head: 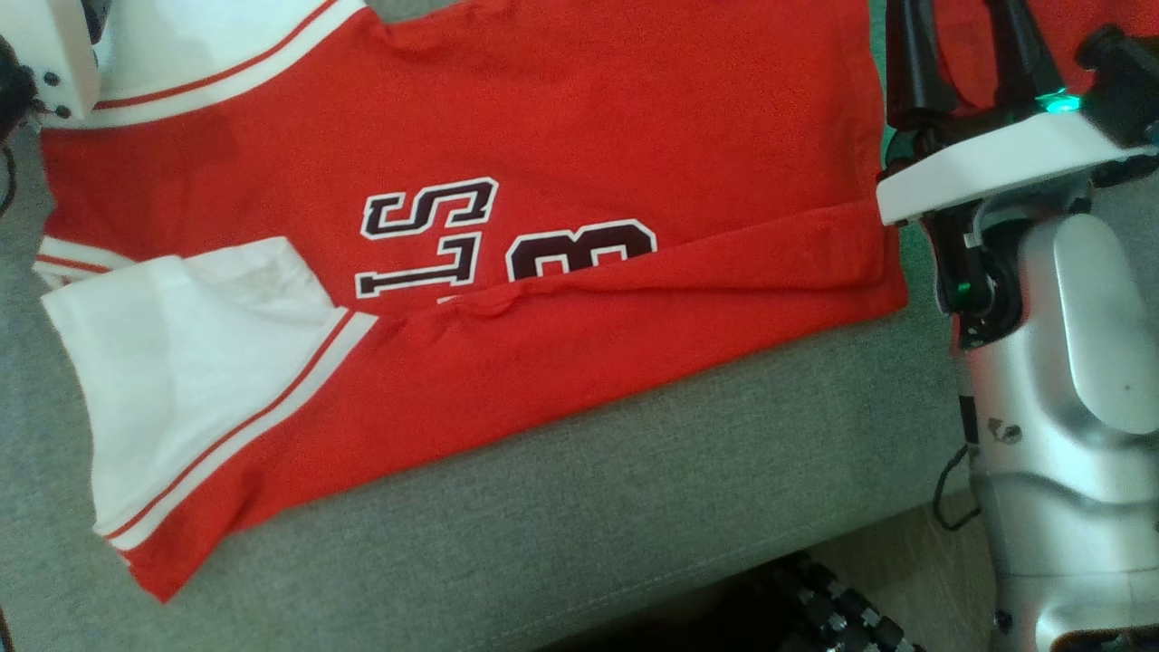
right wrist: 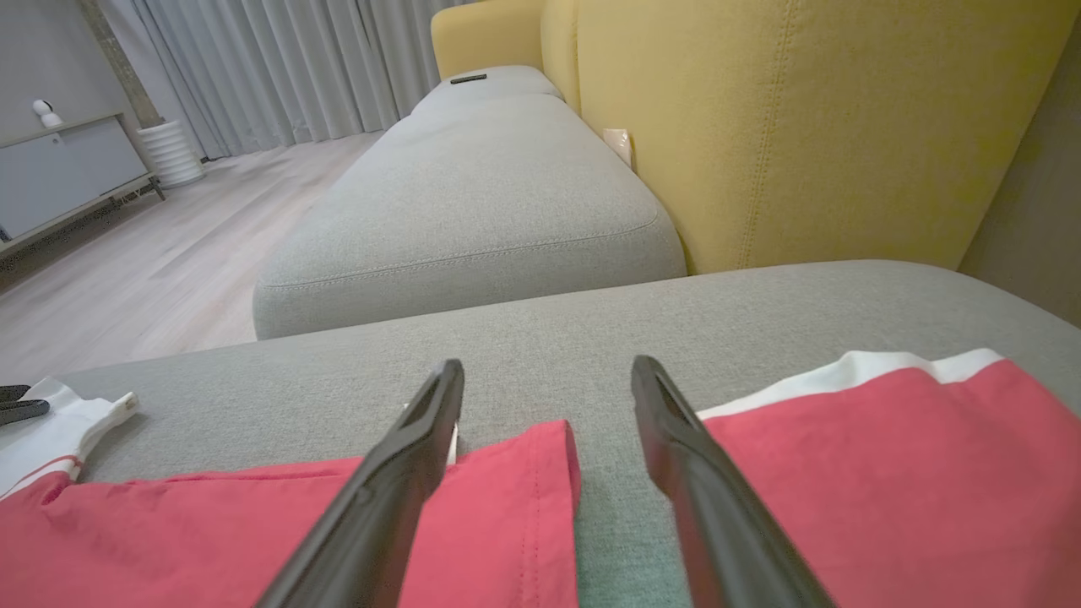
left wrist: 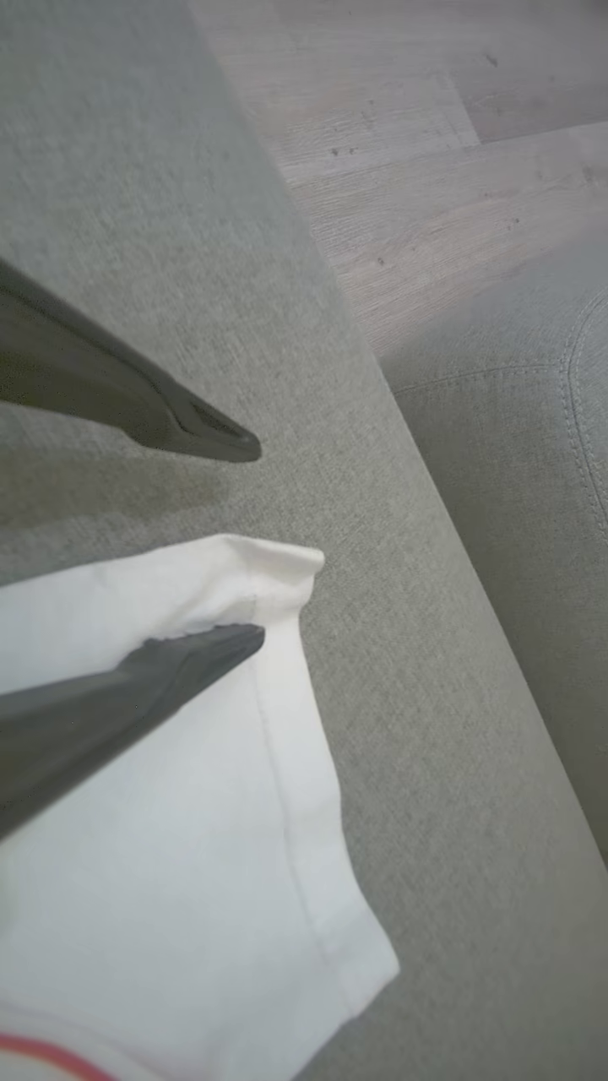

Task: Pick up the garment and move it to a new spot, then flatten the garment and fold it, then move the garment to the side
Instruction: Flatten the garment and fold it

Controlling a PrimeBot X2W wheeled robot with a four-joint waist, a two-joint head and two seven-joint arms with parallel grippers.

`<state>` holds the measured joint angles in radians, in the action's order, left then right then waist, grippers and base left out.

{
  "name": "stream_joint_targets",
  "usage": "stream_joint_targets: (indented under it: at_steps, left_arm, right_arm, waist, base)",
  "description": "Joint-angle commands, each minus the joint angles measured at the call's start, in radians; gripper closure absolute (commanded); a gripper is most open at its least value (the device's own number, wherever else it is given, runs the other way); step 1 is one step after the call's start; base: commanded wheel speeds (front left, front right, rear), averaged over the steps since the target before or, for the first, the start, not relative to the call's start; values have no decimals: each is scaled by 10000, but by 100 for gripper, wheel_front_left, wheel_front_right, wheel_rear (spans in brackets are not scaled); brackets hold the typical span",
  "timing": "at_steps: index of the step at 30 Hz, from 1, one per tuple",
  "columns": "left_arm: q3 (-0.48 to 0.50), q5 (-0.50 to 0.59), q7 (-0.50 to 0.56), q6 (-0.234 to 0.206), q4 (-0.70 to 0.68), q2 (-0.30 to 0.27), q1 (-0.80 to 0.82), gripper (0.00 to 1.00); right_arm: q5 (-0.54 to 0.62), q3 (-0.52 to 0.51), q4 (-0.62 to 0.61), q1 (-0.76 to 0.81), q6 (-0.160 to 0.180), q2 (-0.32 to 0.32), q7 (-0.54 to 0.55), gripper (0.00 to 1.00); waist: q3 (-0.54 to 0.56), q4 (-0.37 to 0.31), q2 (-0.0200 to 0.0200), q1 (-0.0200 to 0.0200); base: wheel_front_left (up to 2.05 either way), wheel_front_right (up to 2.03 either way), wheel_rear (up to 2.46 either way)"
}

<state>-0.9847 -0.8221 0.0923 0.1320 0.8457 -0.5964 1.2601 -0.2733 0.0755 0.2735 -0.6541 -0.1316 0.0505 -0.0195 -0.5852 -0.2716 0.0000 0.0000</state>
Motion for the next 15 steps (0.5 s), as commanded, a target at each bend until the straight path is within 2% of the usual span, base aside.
stream_joint_targets:
  at_steps: [1, 5, 6, 7, 10, 15]
  left_arm:
    - [250, -97, -25, -14, -125, -450, 529, 0]
    - [-288, -727, 249, -14, -243, -420, 575, 0]
    - [-426, -930, 347, -14, -336, -413, 567, 24]
    - [-579, -1122, 419, -14, -458, -420, 561, 100]
    - [-902, -1559, 263, -14, -684, -485, 619, 100]
    - [-1311, -1696, -846, -14, -650, -280, 645, 100]
  right_arm:
    - [-70, 151, -384, -196, 9, -3, -82, 0]
    - [17, 11, -298, -235, 9, -3, -108, 0]
    - [55, -54, -273, -258, 9, -3, -104, 0]
    - [90, -121, -254, -282, 9, -3, -96, 0]
    - [205, -345, -197, -378, 9, -3, -73, 0]
    - [378, -631, -3, -437, 9, -3, 65, 0]
  waist:
    - [-54, -49, 0, 0]
    - [-86, -34, 0, 0]
    - [-79, -8, 0, 0]
    - [-66, 28, 0, 0]
    - [26, 189, 0, 0]
    - [505, 653, 0, 0]
  base:
    - [0, 0, 0]
    - [0, 0, 0]
    - [0, 0, 0]
    - [0, 0, 0]
    - [0, 0, 0]
    - [0, 0, 0]
